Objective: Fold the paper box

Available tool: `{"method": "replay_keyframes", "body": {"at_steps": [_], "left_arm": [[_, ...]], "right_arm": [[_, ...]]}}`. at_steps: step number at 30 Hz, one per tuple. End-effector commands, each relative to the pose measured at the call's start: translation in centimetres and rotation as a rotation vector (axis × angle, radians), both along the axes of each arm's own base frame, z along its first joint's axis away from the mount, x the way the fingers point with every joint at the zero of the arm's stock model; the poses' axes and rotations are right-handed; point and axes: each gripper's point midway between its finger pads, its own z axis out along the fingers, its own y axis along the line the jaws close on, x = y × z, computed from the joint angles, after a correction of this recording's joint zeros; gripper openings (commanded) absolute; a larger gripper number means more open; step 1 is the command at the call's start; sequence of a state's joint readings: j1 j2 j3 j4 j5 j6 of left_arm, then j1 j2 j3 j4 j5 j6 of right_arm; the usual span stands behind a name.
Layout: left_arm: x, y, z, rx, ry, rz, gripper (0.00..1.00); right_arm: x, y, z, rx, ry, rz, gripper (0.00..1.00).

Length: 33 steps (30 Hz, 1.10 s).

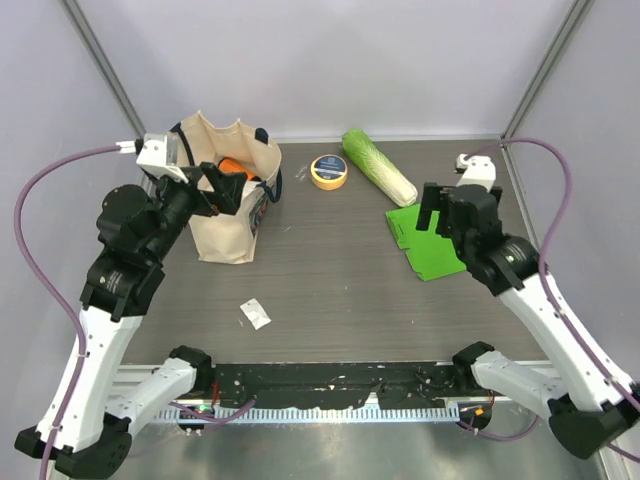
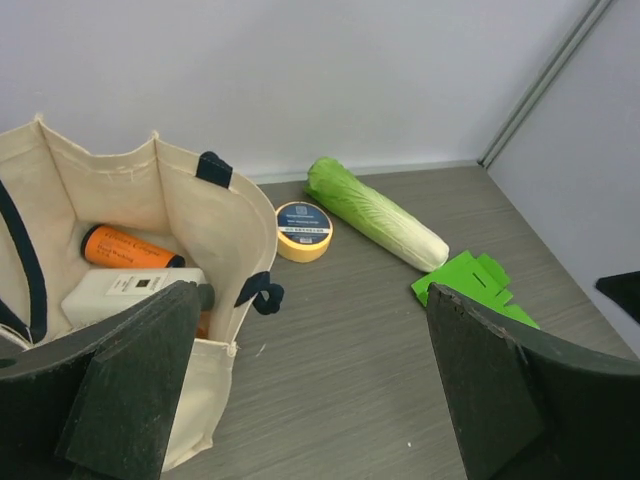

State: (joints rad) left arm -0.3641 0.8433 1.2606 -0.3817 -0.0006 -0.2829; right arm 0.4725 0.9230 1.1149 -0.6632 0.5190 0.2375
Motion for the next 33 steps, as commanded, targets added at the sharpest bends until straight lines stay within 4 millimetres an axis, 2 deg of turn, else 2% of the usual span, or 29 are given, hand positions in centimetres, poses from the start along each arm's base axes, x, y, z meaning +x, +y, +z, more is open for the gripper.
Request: {"method": "replay_keyframes", "body": {"at_steps": [1,3,4,5,6,7,8,9,10,11,12,14,16,19,20,23,24,25,26,28,30,31,32,33], "left_arm": [[1.0,-1.6,-0.4,0.028,0.088,-0.067,0.96],[0.7,-4.0,-0.8,0.028,0.15,-0.2,0.88],[1.9,-5.2,-2.4,0.031,0.222,-0.235,0.82],[1.9,-5.9,-3.0,0.018,0.265,-0.266,0.81],[1.4,-7.4,-3.2,-0.011,0.302,-0.335,0.79],[1.7,-8.4,-4.2,-0.013,0.345,-0.366,0.78],[1.0,-9.8,-4.6,-0.007,0.364,-0.413,0.78],[0.9,-10.2,-5.1,0.002,0.375,-0.409,0.77],[0.8,-10.7,-5.5,0.01,0.385,-0.407,0.78],[0.0,-11.9,-5.9,0.022,0.394,-0.438,0.78],[-0.3,-12.4,-6.2,0.024,0.401,-0.451,0.78],[-1.6,-14.2,-6.7,0.025,0.407,-0.509,0.79],[-2.4,-15.3,-7.0,0.023,0.403,-0.542,0.79],[-3.4,-17.3,-7.7,-0.002,0.406,-0.584,0.79],[-3.8,-18.1,-7.9,-0.018,0.405,-0.605,0.79],[-4.8,-19.9,-8.4,-0.03,0.413,-0.652,0.79],[-4.9,-20.3,-8.5,-0.028,0.415,-0.657,0.79],[-5.1,-20.7,-8.5,-0.028,0.409,-0.666,0.79],[-5.3,-21.1,-8.5,-0.024,0.407,-0.667,0.78],[-5.2,-21.0,-8.8,-0.024,0.415,-0.647,0.77],[-4.6,-20.3,-9.4,-0.021,0.423,-0.582,0.76],[-4.3,-19.5,-9.3,-0.021,0.418,-0.543,0.75],[-4.1,-18.8,-10.1,-0.013,0.428,-0.501,0.75],[-2.8,-17.4,-10.5,-0.011,0.416,-0.387,0.76]], "right_arm": [[3.6,2.7,-5.5,-0.001,0.131,0.027,1.0],[5.3,4.2,-7.3,0.091,0.2,0.073,1.0],[7.1,5.0,-9.3,0.118,0.236,0.084,0.99],[7.7,6.3,-10.3,0.186,0.271,0.142,0.97],[9.5,6.1,-10.9,0.244,0.264,0.142,0.96],[10.4,6.2,-13.2,0.262,0.317,0.138,0.95],[11.1,6.3,-14.4,0.266,0.339,0.139,0.9],[12.2,6.2,-14.7,0.261,0.325,0.131,0.88],[12.6,6.2,-15.6,0.245,0.333,0.136,0.85],[13.0,6.4,-17.4,0.237,0.361,0.145,0.79],[13.4,6.5,-18.2,0.239,0.354,0.154,0.78],[13.6,6.5,-19.9,0.21,0.374,0.177,0.71],[13.7,7.7,-20.7,0.231,0.354,0.238,0.68],[13.6,8.1,-21.9,0.186,0.358,0.247,0.54],[14.0,7.4,-22.1,0.133,0.351,0.213,0.52],[14.0,7.9,-23.3,-0.001,0.351,0.208,0.46],[13.9,8.0,-24.2,-0.038,0.371,0.2,0.39],[14.1,7.3,-24.1,-0.101,0.363,0.149,0.24],[14.1,8.8,-23.6,-0.134,0.351,0.167,0.15],[13.6,9.5,-24.1,-0.194,0.364,0.161,0.03],[12.5,11.2,-24.1,-0.225,0.365,0.173,0.01],[12.0,12.1,-23.3,-0.2,0.347,0.182,0.01],[10.8,13.1,-23.6,-0.187,0.355,0.214,0.01],[9.1,15.3,-23.4,-0.175,0.353,0.268,0.01]]}}
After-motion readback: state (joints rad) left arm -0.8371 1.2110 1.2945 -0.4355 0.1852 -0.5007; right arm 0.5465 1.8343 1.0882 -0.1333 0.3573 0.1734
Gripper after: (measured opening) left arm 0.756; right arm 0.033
